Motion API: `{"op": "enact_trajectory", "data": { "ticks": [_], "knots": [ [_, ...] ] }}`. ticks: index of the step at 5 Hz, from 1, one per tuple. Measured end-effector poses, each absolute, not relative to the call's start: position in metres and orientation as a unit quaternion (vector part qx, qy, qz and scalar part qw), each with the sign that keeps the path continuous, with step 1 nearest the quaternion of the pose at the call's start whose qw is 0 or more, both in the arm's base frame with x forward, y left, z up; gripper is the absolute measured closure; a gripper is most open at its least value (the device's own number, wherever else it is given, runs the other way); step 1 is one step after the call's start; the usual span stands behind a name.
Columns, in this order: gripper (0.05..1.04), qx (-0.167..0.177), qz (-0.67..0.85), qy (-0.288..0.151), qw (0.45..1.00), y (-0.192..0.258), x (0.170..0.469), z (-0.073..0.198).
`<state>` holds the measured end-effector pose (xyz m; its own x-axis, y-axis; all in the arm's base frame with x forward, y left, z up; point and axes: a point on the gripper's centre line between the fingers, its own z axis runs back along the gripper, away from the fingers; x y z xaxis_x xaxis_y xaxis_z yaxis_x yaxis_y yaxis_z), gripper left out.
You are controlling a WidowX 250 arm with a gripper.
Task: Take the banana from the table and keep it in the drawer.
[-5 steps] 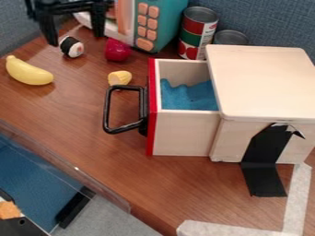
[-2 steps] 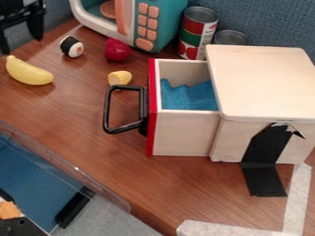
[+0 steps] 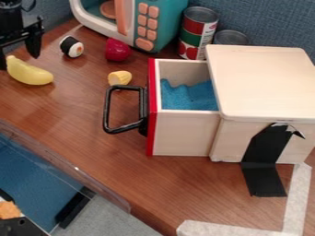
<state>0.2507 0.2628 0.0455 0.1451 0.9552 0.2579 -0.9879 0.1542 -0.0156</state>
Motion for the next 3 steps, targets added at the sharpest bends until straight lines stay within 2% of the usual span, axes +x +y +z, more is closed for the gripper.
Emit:
{"op": "enact_trajectory", "data": {
  "ticks": [1,3],
  "knots": [
    [0.084,0.079,0.650,-0.103,0.749,0.261,0.252,0.045],
    [0.084,0.102,0.660,-0.086,0.739,0.263,0.257,0.018]
  ]
}}
